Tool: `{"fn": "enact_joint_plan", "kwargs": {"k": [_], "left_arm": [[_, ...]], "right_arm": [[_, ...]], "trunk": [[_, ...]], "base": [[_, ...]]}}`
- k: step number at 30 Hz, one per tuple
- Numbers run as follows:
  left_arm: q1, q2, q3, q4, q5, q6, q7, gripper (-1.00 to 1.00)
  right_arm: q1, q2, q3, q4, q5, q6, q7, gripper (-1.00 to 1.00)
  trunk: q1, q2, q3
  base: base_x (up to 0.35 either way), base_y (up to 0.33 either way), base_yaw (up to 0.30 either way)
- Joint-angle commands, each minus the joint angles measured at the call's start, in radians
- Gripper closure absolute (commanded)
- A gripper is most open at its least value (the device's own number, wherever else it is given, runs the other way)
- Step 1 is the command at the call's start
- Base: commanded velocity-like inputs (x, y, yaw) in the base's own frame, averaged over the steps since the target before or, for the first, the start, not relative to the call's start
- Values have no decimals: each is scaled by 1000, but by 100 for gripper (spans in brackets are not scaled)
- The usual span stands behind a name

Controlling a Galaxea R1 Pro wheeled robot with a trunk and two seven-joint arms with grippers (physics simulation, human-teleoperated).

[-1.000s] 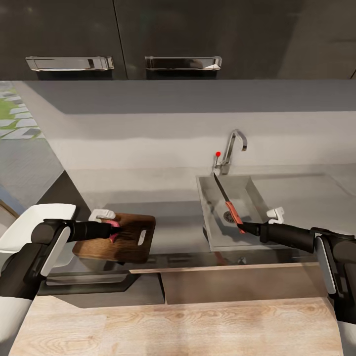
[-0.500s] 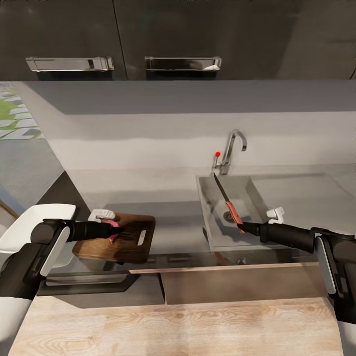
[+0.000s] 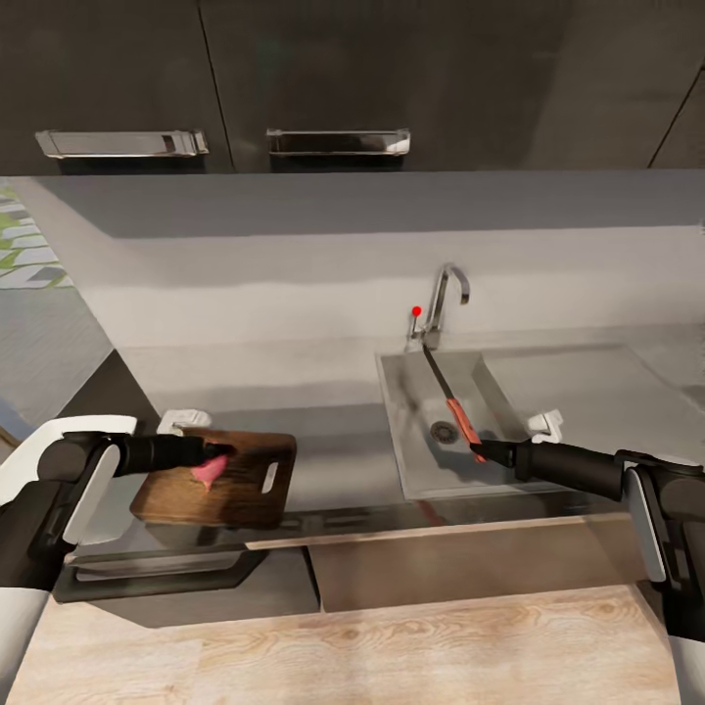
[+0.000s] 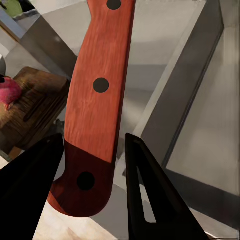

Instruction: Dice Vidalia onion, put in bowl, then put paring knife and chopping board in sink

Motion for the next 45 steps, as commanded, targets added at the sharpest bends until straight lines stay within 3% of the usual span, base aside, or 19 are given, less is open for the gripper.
{"fn": "enact_joint_plan", "kwargs": {"k": [1,3,4,6,7,9,11,13,14,15,16,18,20,22,34,36,37,40,45], "left_arm": [[-1,5,0,-1,1,6,-2,-100],[0,13,26,-1,2,9,-2,-100],[-1,16,82,-1,4,10,-5,-100],[0,17,127,-3,9,12,-9,-100],[0,18,174,-8,22,15,-13,-100],[0,17,215,-12,40,16,-25,-100],[4,18,249,-17,65,17,-52,-100],[29,18,299,-55,109,14,-136,-100],[50,19,324,-86,130,12,-209,-100],[87,23,353,-131,154,6,-372,-100],[98,25,359,-142,159,0,-440,-100],[147,41,379,-172,159,-119,-901,-100],[160,46,383,-176,155,-187,-1014,-100],[171,50,385,-177,148,-214,-1082,-100],[176,49,384,-171,130,-221,-1082,-100],[176,48,383,-170,108,-220,-1082,-100],[176,47,381,-170,70,-219,-1082,-100],[176,44,378,-169,17,-219,-1082,-100],[176,33,373,-166,-21,-219,-1082,-100]], "right_arm": [[-1,0,0,0,-3,8,1,100],[-1,0,0,0,-3,8,1,100],[-1,0,0,0,-3,8,1,100],[-1,0,0,0,-3,8,1,100],[-1,-1,0,0,-3,8,1,100],[-1,-2,0,0,-3,8,1,100],[-1,-2,0,0,-3,8,2,100],[-1,-2,0,0,-3,8,2,100],[-1,-2,1,0,-3,8,3,100],[-1,-2,1,0,-3,8,3,100],[-1,-2,1,0,-3,8,3,100],[-1,-1,2,0,-3,7,5,100],[-1,-1,3,0,-3,7,6,100],[-1,1,8,0,-2,7,6,100],[-1,0,8,-1,1,5,2,100],[-1,-2,6,-1,1,5,2,100],[-1,-5,2,0,1,6,2,100],[-2,-8,-17,1,0,6,5,100],[-2,-10,-56,0,0,6,10,100]], "trunk": [[1,-2,0],[1,-2,3],[1,-2,5],[1,-2,8],[1,-2,10],[1,-2,13],[1,-2,16],[1,-2,20],[1,-2,21],[1,-2,23],[1,-2,25],[1,-2,28],[1,-2,31],[1,-2,32],[1,-2,33],[1,-2,33],[1,-2,33],[1,-2,35],[1,-2,40]], "base": [[0,0,-98],[0,0,-90],[0,0,-82],[0,0,-80],[0,0,-79],[0,0,-78],[0,0,-78],[0,0,-77],[0,0,-77],[0,0,-77],[0,0,-76],[-8,5,-44],[-52,79,-8],[-129,219,135],[-215,290,280],[-204,305,293],[-188,312,234],[-178,316,103],[-170,320,-134]]}}
